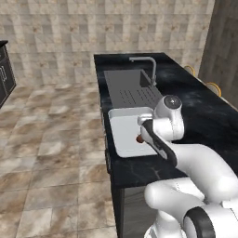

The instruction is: Pick the mango and apple from the fridge and place them inside the tupperware on the counter.

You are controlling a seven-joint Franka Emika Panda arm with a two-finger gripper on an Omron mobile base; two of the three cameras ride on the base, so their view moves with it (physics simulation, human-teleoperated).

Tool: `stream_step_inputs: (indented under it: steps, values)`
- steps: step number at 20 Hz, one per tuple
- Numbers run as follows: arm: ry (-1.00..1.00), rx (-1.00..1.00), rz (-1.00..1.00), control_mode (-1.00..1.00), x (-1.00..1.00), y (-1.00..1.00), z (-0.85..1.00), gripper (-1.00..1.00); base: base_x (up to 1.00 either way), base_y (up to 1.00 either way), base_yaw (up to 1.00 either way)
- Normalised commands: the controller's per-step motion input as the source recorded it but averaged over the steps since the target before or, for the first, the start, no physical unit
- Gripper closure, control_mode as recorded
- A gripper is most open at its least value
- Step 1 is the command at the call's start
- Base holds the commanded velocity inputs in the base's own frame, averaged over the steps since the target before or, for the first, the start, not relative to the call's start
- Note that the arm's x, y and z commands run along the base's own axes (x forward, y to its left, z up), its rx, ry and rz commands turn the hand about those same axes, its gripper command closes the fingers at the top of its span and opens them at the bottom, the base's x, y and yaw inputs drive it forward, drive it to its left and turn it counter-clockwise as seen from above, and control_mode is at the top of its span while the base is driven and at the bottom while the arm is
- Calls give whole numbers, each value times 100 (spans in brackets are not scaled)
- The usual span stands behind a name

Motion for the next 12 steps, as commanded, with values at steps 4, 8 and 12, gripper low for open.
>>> stream_step_inputs:
  steps: [4,8,12]
  values:
    - [-12,0,0,-100,-71,0,65,-100,0,0,0]
    - [0,0,0,-100,-80,0,55,-100,0,0,0]
    - [0,0,0,-100,-87,0,49,-100,0,0,0]
